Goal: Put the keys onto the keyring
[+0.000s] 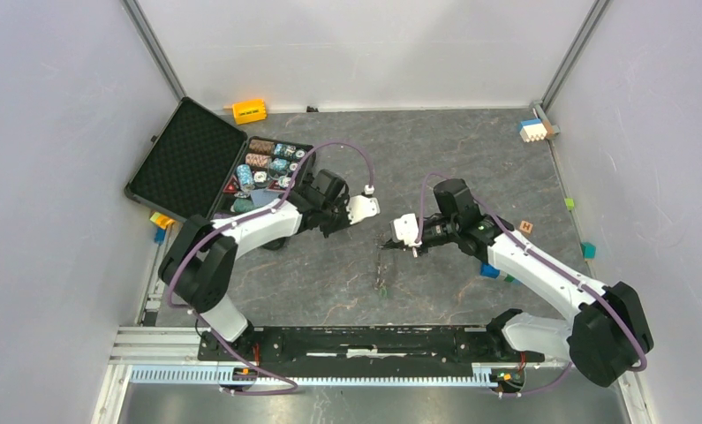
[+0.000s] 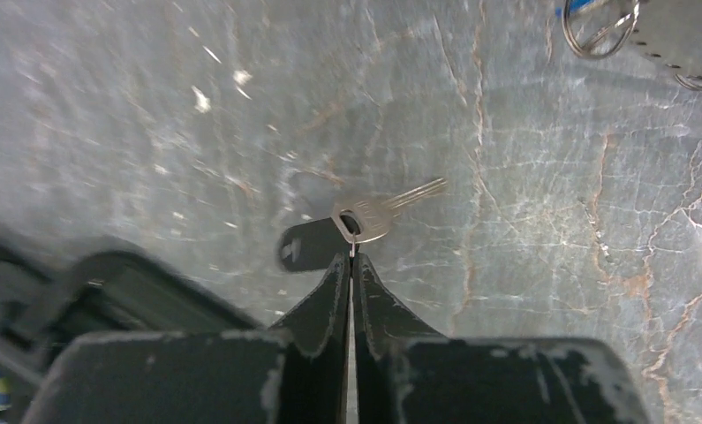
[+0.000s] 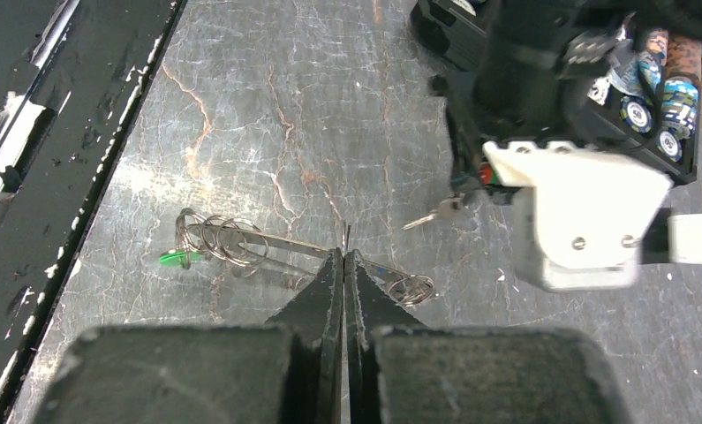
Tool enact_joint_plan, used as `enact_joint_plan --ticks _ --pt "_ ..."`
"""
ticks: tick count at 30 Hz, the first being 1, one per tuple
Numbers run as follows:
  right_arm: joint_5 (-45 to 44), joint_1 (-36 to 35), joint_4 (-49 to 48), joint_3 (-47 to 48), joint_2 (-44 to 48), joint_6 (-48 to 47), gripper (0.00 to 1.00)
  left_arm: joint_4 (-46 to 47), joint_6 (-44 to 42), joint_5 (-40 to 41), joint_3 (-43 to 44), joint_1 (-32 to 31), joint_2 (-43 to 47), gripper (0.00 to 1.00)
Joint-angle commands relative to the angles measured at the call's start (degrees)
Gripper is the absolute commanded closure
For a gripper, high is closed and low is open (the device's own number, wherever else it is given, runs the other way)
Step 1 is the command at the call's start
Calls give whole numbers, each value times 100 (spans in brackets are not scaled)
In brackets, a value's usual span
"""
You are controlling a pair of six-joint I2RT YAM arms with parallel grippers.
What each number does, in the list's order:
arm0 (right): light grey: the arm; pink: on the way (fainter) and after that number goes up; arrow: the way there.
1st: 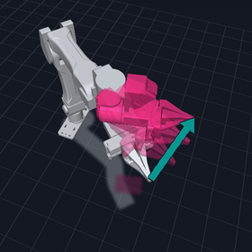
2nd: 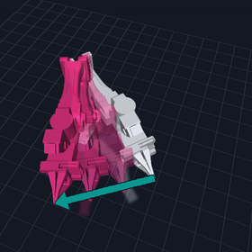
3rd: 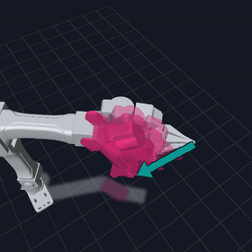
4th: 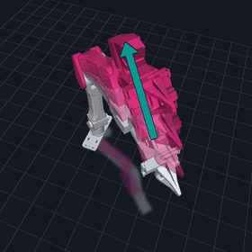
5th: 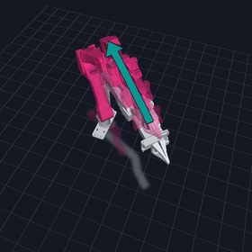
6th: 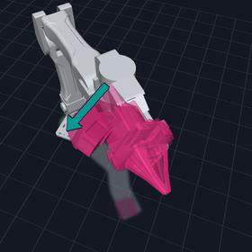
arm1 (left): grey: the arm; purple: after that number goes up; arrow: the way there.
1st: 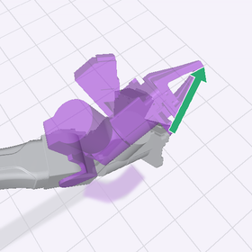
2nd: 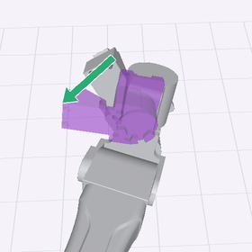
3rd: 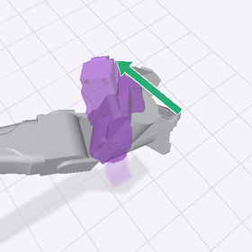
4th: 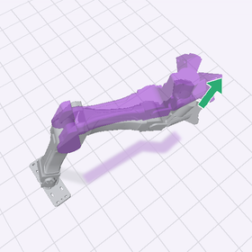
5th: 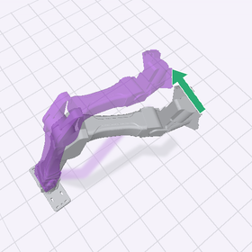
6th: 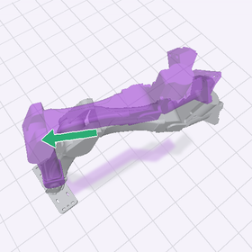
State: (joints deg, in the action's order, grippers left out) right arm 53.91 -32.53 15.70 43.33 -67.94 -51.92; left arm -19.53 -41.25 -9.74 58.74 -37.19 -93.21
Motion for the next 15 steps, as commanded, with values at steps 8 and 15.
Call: enact_joint_plan --ticks 8,15 --pt "5 -16 -84 9 183 -259 100 462 1434 -455 -196 421 -139 65" --pt "15 -16 31 36 185 -374 100 -200 1598 -1004 85 889 -147 50"
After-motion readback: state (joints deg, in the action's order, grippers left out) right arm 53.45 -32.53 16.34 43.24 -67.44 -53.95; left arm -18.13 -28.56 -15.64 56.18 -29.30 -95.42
